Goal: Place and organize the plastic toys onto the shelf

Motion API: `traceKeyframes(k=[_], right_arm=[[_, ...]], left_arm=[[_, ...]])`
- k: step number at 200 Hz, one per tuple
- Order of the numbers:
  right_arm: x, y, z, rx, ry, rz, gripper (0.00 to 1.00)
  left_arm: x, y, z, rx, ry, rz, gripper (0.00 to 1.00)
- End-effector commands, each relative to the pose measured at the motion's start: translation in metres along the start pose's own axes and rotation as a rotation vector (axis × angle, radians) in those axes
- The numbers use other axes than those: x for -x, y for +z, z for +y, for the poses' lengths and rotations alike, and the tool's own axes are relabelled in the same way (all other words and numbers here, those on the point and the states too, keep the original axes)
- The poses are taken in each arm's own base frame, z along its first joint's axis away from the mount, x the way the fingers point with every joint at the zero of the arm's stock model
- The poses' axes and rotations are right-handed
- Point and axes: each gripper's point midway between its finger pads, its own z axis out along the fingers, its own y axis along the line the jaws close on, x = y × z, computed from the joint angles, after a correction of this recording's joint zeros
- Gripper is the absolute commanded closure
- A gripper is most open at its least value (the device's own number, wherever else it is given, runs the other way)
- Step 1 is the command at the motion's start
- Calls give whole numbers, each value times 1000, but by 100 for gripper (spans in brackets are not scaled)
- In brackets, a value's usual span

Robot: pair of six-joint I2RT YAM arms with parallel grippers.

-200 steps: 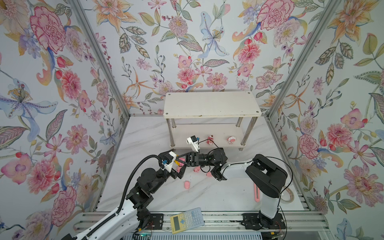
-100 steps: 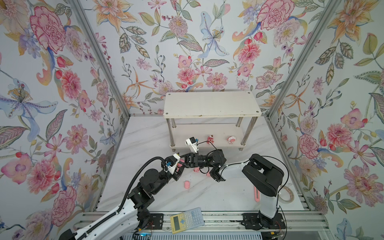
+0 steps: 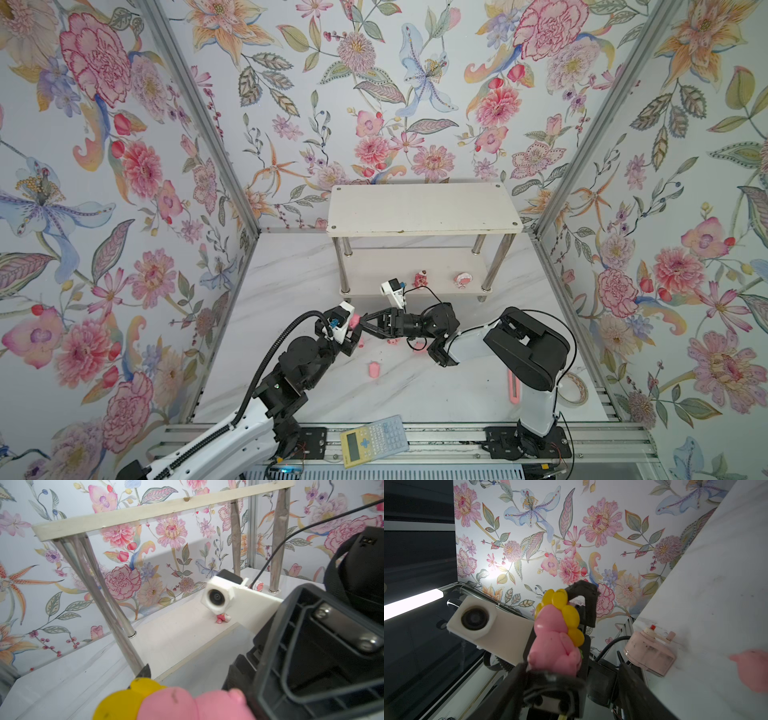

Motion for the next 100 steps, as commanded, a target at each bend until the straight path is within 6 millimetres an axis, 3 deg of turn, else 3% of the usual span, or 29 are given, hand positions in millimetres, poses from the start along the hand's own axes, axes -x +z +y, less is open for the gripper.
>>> traceKeyframes(k=[1, 38, 58, 76, 100], right_arm=[[-2, -18, -21, -96, -15, -21, 26], [-4, -49, -62, -362, -20, -35, 28], [-11, -65, -74, -598, -150, 38, 30], [-6, -74, -60, -811, -376, 120, 32], [9, -77, -19, -848, -549, 149, 39]], left_arm=[[36, -6, 29, 137, -35, -90, 77], [1, -1, 36, 213, 21, 18, 79], [-14, 1, 32, 206, 43, 46, 79], [-19, 1, 26, 171, 55, 50, 80], [-14, 3, 12, 92, 55, 25, 78]])
